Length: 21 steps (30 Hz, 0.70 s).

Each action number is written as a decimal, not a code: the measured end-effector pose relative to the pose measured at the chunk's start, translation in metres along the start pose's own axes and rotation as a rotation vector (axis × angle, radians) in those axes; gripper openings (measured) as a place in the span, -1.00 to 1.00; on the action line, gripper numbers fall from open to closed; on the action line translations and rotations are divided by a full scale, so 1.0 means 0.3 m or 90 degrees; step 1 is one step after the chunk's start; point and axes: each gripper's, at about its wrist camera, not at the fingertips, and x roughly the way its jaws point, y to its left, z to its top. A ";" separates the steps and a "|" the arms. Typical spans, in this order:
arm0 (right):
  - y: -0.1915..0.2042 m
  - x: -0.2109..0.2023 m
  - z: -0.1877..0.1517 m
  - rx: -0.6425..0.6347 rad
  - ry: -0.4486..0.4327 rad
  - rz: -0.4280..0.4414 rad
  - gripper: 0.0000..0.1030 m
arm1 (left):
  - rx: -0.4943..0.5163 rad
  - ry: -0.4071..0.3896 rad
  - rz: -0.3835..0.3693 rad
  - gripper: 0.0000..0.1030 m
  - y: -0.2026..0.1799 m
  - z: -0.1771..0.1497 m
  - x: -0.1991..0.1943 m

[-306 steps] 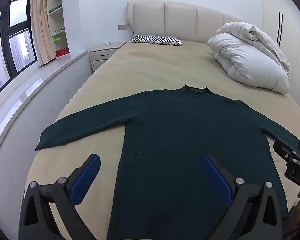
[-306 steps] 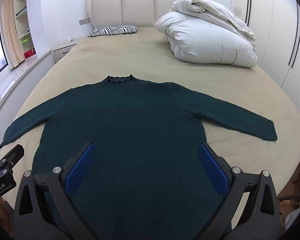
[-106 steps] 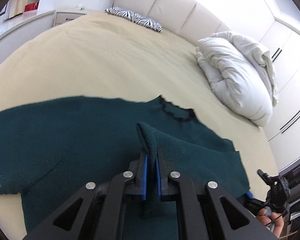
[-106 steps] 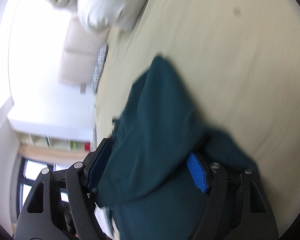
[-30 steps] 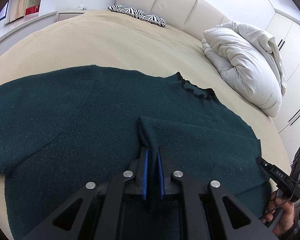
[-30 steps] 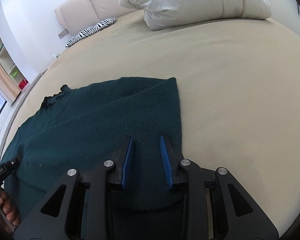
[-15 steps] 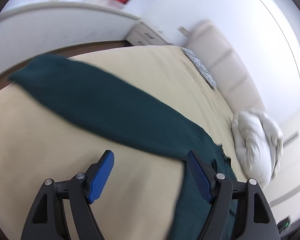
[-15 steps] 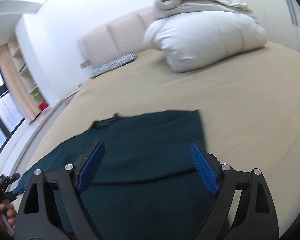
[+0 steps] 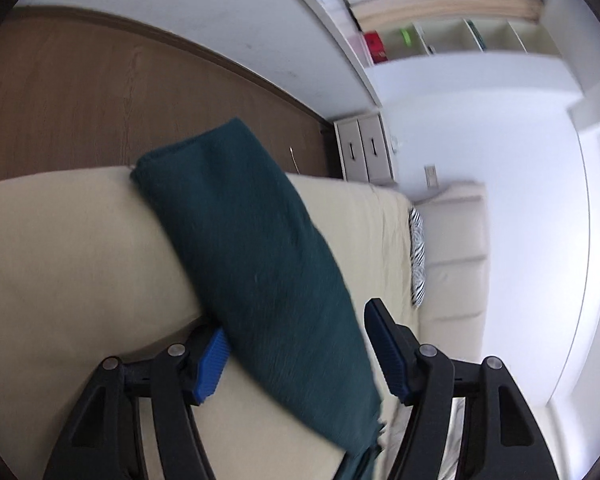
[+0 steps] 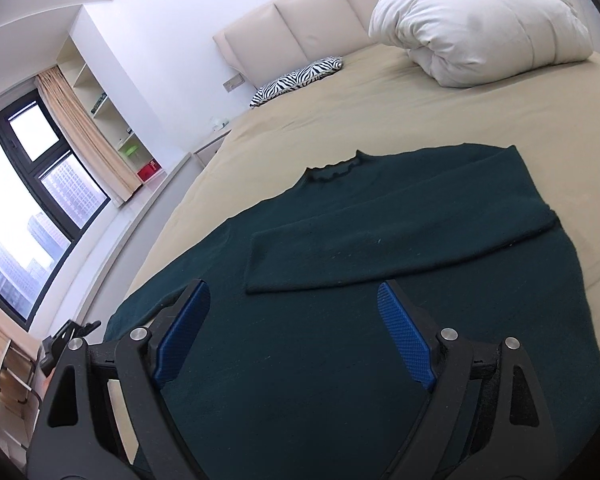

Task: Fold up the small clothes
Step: 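Grasp the other sleeve with the left gripper and lift it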

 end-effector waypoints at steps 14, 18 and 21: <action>-0.081 -0.011 -0.058 0.020 0.021 -0.003 0.50 | 0.138 -0.025 0.075 -0.85 -0.198 -0.015 0.010; -0.172 -0.038 -0.077 0.057 0.016 -0.014 0.47 | 0.407 -0.023 0.101 -0.85 -0.510 -0.267 0.055; -0.243 -0.075 -0.087 0.084 0.003 -0.022 0.47 | 0.662 0.001 0.114 -0.85 -0.712 -0.616 0.132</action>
